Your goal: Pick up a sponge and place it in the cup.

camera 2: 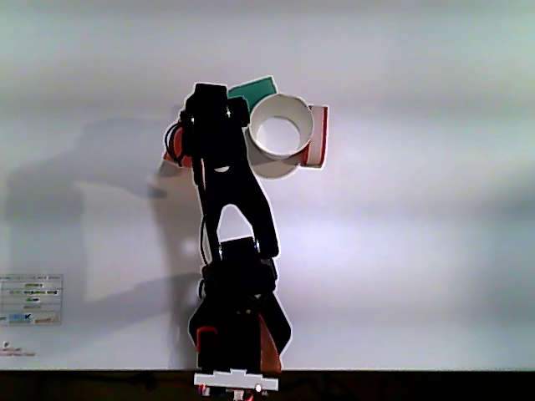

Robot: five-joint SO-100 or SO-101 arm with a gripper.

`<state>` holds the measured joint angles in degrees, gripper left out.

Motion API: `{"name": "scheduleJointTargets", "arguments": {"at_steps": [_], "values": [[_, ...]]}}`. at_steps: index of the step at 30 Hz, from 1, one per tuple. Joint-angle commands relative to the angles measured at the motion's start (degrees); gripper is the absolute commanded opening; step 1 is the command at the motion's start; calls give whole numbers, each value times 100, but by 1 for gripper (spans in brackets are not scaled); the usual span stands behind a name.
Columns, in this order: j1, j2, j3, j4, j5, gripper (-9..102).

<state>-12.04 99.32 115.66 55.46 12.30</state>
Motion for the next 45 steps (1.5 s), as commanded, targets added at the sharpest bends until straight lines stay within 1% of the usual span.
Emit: {"name": "scheduleJointTargets", "arguments": {"at_steps": [1,6,15,24,31,35,40,45], "values": [[-149,-88,-299,-44,167,43],[-246,-492,-580,-97,431,42],[-431,-800,-686,-158,800,38],[-475,-809,-387,-369,949,24],[-387,-703,-18,-642,817,7],[-316,-624,79,-650,738,1],[-299,-343,79,-413,844,0],[-352,202,-220,325,940,0]]}}
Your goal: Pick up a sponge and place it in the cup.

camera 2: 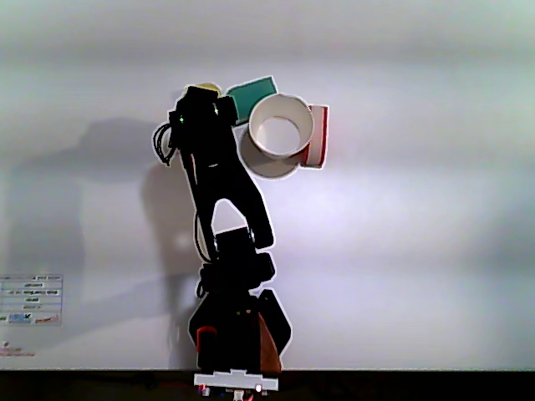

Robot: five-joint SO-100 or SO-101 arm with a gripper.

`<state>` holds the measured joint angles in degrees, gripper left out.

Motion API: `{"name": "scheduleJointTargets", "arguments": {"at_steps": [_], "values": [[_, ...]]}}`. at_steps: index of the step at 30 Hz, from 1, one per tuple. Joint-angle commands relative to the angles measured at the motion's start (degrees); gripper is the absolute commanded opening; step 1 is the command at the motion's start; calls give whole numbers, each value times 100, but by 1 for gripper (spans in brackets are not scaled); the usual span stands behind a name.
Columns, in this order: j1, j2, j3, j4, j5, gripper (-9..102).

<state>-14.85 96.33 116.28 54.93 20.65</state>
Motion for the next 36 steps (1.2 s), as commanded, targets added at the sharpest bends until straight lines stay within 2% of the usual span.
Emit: {"name": "scheduleJointTargets", "arguments": {"at_steps": [1,7,15,26,31,36], "values": [[-88,606,-396,562,141,0],[-88,1230,-1099,1380,105,0],[562,2109,-1494,1705,-686,0],[2083,3252,-703,1468,-1310,0],[2628,3322,-457,1397,-1318,0],[2988,3050,-193,905,-1389,0]]}}
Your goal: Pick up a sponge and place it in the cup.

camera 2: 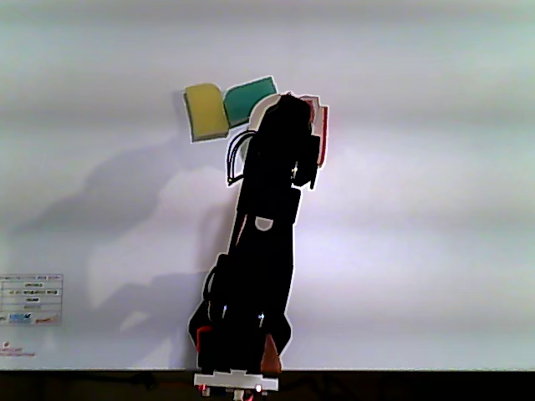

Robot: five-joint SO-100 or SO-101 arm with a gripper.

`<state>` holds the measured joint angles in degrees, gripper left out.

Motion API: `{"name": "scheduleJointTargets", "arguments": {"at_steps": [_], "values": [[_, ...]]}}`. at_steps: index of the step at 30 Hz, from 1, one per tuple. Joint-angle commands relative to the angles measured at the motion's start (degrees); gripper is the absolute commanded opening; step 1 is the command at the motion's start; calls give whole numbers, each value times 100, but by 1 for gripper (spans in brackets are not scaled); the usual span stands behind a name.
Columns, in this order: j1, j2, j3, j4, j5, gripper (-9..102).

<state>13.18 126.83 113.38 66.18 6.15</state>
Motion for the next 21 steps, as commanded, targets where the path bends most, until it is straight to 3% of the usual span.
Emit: {"name": "scheduleJointTargets", "arguments": {"at_steps": [1,9,21], "values": [[220,-105,141,-360,62,0],[202,-756,255,-1046,70,1],[-132,-756,378,-835,70,11]]}}
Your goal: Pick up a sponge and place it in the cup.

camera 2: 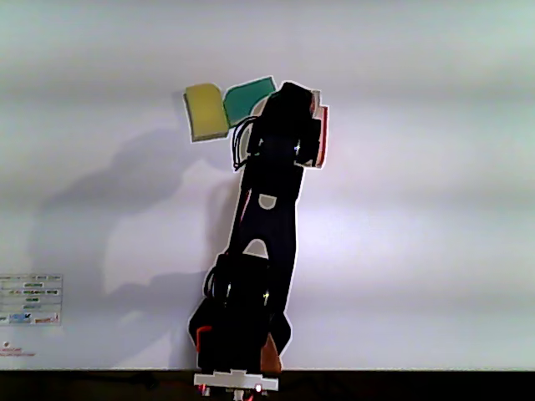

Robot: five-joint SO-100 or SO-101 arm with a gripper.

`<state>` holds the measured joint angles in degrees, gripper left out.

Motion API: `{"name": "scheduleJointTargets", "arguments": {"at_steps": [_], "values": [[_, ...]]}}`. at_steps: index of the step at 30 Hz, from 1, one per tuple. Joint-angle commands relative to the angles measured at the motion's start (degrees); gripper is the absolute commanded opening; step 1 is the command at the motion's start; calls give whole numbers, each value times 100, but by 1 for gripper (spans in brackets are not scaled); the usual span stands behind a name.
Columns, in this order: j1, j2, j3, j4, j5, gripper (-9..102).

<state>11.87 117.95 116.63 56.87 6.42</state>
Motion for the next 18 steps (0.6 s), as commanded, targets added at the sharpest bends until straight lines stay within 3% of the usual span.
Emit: {"name": "scheduleJointTargets", "arguments": {"at_steps": [1,10,18], "values": [[-35,141,62,97,62,12],[-70,132,62,149,44,28],[-44,105,-53,149,44,31]]}}
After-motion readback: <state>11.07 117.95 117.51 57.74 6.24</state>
